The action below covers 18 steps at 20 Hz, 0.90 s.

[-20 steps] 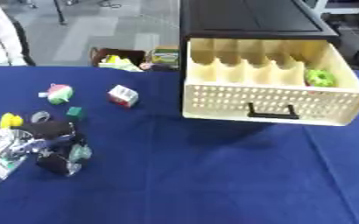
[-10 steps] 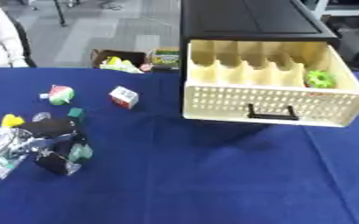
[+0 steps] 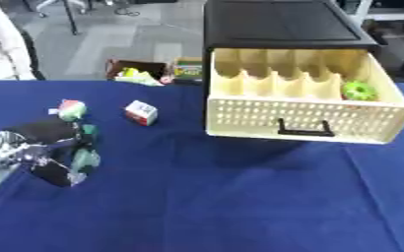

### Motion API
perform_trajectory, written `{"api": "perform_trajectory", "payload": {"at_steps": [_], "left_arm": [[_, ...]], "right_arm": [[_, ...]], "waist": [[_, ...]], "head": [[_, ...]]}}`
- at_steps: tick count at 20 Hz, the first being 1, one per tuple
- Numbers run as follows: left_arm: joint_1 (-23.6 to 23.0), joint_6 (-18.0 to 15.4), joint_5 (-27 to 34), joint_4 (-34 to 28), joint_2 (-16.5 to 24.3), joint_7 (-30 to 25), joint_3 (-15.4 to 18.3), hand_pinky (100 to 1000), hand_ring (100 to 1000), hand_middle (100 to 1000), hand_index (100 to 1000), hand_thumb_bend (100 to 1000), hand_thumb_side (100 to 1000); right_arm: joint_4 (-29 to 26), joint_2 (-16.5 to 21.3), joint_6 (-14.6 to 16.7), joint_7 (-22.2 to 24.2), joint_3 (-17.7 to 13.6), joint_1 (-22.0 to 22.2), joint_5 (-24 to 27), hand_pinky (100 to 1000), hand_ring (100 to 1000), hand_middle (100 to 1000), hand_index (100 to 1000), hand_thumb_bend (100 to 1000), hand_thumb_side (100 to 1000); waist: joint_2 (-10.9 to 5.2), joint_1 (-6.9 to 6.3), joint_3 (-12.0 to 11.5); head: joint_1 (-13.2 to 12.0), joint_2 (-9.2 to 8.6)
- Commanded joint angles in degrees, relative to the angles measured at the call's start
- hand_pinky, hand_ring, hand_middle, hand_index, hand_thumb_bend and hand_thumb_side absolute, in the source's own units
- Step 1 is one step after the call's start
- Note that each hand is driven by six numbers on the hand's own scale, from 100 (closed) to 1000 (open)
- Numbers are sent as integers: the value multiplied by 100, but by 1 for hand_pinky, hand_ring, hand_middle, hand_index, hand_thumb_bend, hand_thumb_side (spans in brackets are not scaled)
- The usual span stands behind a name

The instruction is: Pick up objects from table and place into drawer.

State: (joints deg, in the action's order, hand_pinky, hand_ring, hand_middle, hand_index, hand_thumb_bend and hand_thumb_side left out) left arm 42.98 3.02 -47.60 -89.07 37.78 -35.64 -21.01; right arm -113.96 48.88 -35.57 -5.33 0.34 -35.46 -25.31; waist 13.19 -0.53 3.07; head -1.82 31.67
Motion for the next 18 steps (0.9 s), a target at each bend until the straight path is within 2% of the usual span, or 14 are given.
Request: {"api": "perform_trajectory", "payload": {"at_steps": [1, 5, 9, 12, 18], "left_arm": [[215, 46, 133, -271, 296, 24, 167, 100, 276, 422, 568, 100, 288], [318, 95, 227, -408, 393, 54, 258, 100, 265, 413, 545, 100, 273], [765, 197, 440, -520, 541, 212, 496, 100, 264, 408, 530, 100, 266], [1144, 222, 475, -312, 494, 263, 566, 100, 262, 407, 527, 100, 266], [1864, 188, 483, 298, 152, 384, 726, 100, 256, 404, 524, 100, 268]], "right_arm": [[-63, 107, 11, -5, -75, -87, -60, 212, 272, 131, 734, 445, 1000], [-63, 90, 21, -1, -70, -102, -71, 211, 271, 130, 732, 442, 1000], [-63, 60, 47, 8, -54, -161, -100, 211, 271, 130, 731, 440, 1000], [-63, 9, 66, 36, -31, -239, -115, 211, 271, 130, 730, 436, 1000], [-63, -348, 195, 118, 41, -637, -214, 232, 296, 149, 742, 398, 1000]], "waist": [[-135, -14, 0], [-186, -65, 57], [-221, -153, 151], [-232, -196, 210], [-260, -247, 366]], "head": [[50, 44], [48, 92], [-1, 112], [-45, 139], [-234, 333]]}}
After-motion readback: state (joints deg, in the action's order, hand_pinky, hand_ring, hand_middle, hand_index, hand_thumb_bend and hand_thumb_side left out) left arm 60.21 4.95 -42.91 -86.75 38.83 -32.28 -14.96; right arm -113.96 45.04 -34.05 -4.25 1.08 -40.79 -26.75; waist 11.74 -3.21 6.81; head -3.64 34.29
